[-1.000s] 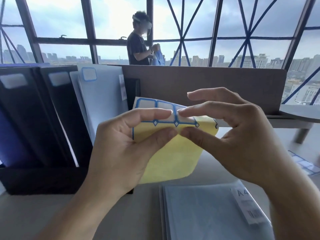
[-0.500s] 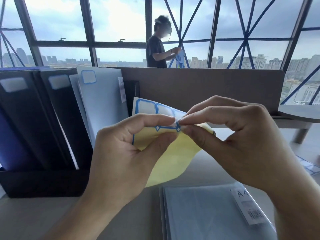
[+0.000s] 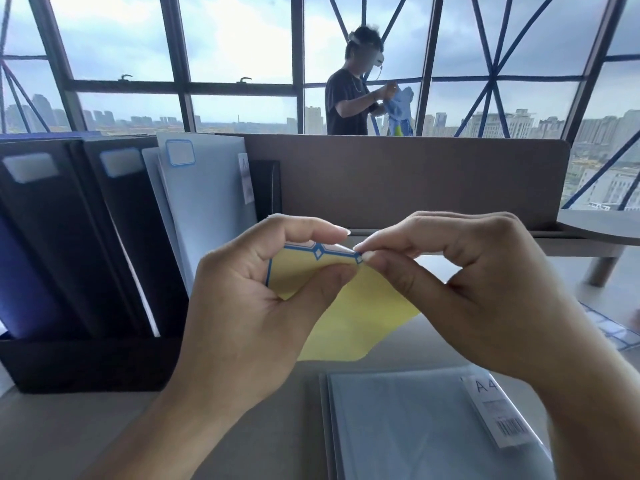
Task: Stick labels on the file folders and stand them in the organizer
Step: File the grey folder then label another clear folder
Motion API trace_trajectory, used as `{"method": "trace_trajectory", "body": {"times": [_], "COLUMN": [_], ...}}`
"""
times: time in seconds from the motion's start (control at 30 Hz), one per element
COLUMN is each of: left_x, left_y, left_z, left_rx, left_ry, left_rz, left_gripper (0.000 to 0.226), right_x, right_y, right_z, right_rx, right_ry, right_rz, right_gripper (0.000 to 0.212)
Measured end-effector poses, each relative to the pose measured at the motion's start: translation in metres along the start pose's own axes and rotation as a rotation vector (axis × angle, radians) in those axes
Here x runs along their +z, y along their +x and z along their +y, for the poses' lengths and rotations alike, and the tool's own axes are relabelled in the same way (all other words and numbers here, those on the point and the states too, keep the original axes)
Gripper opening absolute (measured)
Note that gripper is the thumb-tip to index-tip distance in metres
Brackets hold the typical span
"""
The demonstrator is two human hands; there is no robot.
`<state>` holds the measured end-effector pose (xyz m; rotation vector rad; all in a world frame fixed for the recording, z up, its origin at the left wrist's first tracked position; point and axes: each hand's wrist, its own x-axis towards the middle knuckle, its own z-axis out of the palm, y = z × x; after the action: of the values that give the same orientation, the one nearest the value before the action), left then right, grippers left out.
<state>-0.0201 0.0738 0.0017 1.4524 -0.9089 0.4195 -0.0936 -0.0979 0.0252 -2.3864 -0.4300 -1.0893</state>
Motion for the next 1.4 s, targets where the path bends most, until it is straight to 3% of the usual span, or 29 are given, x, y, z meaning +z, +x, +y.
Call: {"method": "trace_trajectory", "body": {"times": [0.33, 0.53, 0.93, 1.1, 1.23, 1.4], "left_x": [0.001, 0.001, -0.001, -0.017, -0.022, -0.022], "left_y": [0.000, -0.002, 0.000, 0.012, 0.020, 0.021], "left_z": [0.001, -0.001, -0.003, -0.014, -0.029, -0.052], "left_rx": [-0.010, -0.023, 0.004, -0.236, -0.371, -0.491], "left_ry": [0.017, 0.063, 0.080, -0.267, -0.456, -0.625], "left_rz": [-0.019, -0.008, -0.118, -0.369, -0.397, -0.461], "left_gripper": [0.023, 0.025, 0.029, 0.035, 0.042, 0.044], "right_x": [-0.005, -0.006, -0.008, -0.016, -0.017, -0.002], "right_y": [-0.001, -0.002, -0.001, -0.003, -0.005, -0.006], "right_z": [-0.001, -0.001, 0.004, 0.012, 0.012, 0.012], "right_rx": [0.058, 0.102, 0.081, 0.154, 0.172, 0.232], "right_ry": [0.003, 0.042, 0.004, 0.148, 0.326, 0.368], "right_rz": [-0.012, -0.068, -0.088, -0.092, -0.237, -0.443], "right_gripper": [0.018, 0.008, 0.011, 0.009, 0.018, 0.040]}}
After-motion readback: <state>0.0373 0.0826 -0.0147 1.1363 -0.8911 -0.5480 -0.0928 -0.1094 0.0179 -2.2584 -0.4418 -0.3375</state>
